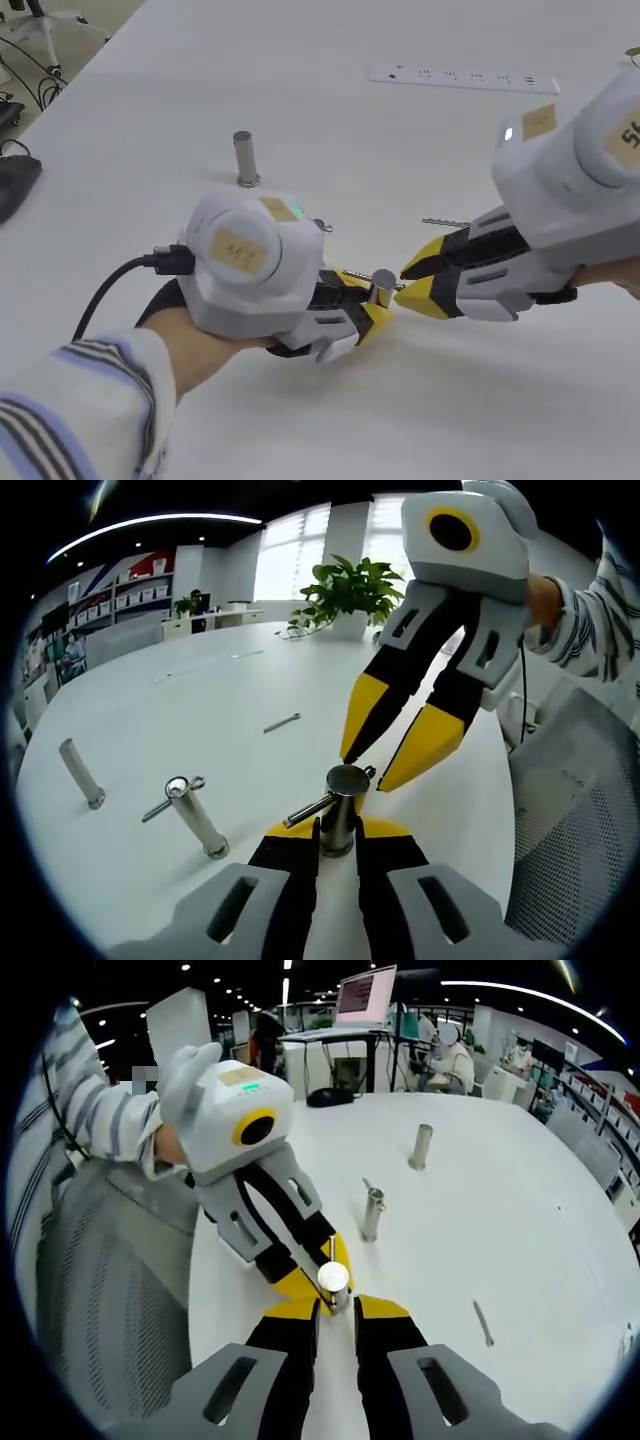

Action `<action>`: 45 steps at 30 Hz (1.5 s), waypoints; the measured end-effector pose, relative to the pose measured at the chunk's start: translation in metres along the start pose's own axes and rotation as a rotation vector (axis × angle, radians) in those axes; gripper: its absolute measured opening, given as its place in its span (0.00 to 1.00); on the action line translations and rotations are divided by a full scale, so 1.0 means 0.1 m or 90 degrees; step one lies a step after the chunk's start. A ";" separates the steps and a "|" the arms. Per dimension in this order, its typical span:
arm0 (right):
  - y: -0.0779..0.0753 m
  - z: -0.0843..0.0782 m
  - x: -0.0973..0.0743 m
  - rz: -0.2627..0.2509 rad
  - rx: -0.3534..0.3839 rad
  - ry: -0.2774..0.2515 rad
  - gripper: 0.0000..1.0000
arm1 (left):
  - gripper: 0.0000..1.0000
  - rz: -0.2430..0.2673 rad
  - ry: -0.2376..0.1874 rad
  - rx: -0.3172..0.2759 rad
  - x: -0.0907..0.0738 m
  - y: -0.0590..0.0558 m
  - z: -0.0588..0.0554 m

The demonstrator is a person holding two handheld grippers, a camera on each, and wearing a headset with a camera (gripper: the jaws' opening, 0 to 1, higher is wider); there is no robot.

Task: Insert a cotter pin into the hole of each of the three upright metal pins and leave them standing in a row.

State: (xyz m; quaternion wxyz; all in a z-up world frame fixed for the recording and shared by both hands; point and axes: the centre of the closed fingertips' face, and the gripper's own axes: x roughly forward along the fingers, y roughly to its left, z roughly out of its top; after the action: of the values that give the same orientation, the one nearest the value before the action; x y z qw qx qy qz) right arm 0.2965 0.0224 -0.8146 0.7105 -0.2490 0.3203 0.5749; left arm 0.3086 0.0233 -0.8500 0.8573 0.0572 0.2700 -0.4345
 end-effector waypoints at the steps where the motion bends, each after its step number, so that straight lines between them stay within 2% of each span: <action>1: 0.00 0.00 0.00 0.000 -0.002 -0.001 0.16 | 0.12 0.000 0.000 0.002 0.00 0.00 0.00; 5: 0.02 0.03 -0.01 -0.004 -0.014 -0.015 0.17 | 0.12 0.001 0.000 0.005 0.00 0.00 0.00; 11: 0.02 0.09 0.01 -0.015 0.003 -0.055 0.21 | 0.12 -0.001 0.001 0.002 0.00 0.00 0.00; 12: 0.01 0.10 0.02 -0.017 0.005 -0.056 0.21 | 0.12 -0.001 0.000 -0.007 0.00 0.00 0.00; 17: 0.00 0.11 0.05 -0.024 0.015 -0.072 0.22 | 0.12 -0.003 0.004 0.003 0.00 0.00 0.00; 22: 0.01 0.11 0.07 -0.024 0.021 -0.086 0.23 | 0.13 -0.006 0.017 0.005 0.00 0.00 -0.01; 24: 0.01 0.11 0.07 -0.026 0.022 -0.092 0.23 | 0.13 -0.008 0.038 0.027 -0.01 0.00 -0.07; 27: 0.00 0.11 0.08 -0.026 0.027 -0.097 0.24 | 0.21 -0.002 0.057 0.044 -0.04 0.01 -0.13; 33: 0.01 0.10 0.12 -0.023 0.034 -0.108 0.24 | 0.35 -0.022 0.072 0.066 -0.18 -0.05 -0.15; 34: 0.01 0.09 0.13 -0.023 0.034 -0.108 0.24 | 0.38 -0.029 0.070 0.067 -0.22 -0.07 -0.16; 36: 0.01 0.08 0.14 -0.023 0.034 -0.105 0.24 | 0.39 -0.045 0.056 0.067 -0.27 -0.11 -0.14; 39: 0.02 0.09 0.17 -0.020 0.039 -0.108 0.24 | 0.43 -0.054 0.045 0.039 -0.35 -0.12 -0.15; 41: 0.02 0.09 0.18 -0.020 0.037 -0.109 0.24 | 0.51 -0.051 0.033 0.025 -0.40 -0.10 -0.15; 43: 0.02 0.10 0.20 -0.020 0.036 -0.111 0.24 | 0.56 -0.044 0.035 0.019 -0.47 -0.07 -0.16; 45: 0.02 0.10 0.21 -0.020 0.033 -0.110 0.24 | 0.64 -0.015 0.040 0.028 -0.54 -0.01 -0.17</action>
State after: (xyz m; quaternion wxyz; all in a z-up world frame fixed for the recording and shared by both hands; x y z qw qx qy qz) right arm 0.2990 0.0438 -0.8228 0.7508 -0.1850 0.2687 0.5743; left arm 0.2753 0.0668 -0.8369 0.8419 0.0865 0.2881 -0.4481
